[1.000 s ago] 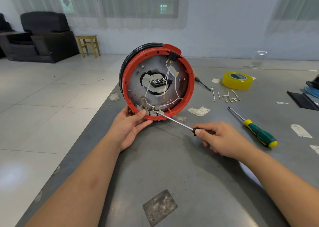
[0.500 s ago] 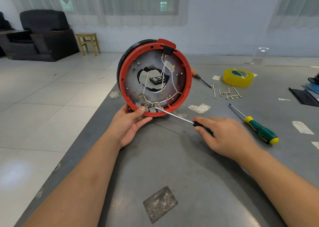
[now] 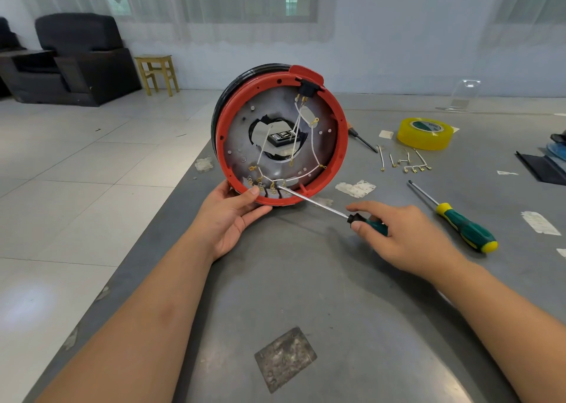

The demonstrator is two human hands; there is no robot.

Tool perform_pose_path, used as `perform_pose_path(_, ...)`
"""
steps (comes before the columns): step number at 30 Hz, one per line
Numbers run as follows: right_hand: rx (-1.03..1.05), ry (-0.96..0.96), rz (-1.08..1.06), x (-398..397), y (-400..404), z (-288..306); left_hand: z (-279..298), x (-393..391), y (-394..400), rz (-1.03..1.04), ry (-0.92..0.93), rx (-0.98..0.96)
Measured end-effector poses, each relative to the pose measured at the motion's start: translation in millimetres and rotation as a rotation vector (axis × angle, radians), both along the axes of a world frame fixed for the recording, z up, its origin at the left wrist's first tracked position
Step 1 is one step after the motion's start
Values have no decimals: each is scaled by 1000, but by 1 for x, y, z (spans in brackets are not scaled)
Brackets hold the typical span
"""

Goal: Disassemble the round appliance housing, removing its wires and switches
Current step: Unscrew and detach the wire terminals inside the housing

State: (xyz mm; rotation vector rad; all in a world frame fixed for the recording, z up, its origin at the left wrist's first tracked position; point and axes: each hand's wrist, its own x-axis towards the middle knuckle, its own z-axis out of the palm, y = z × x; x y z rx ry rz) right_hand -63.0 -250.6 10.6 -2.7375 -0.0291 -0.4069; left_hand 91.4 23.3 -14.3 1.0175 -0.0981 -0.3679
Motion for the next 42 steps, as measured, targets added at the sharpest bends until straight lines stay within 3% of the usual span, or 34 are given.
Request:
perform_pose_path(22, 457, 231, 8, 8, -5, 6, -1, -2, 0, -14, -40, 25)
perform_pose_path(42, 105, 12, -46, 6, 2, -10, 1, -4, -3, 40, -63, 27)
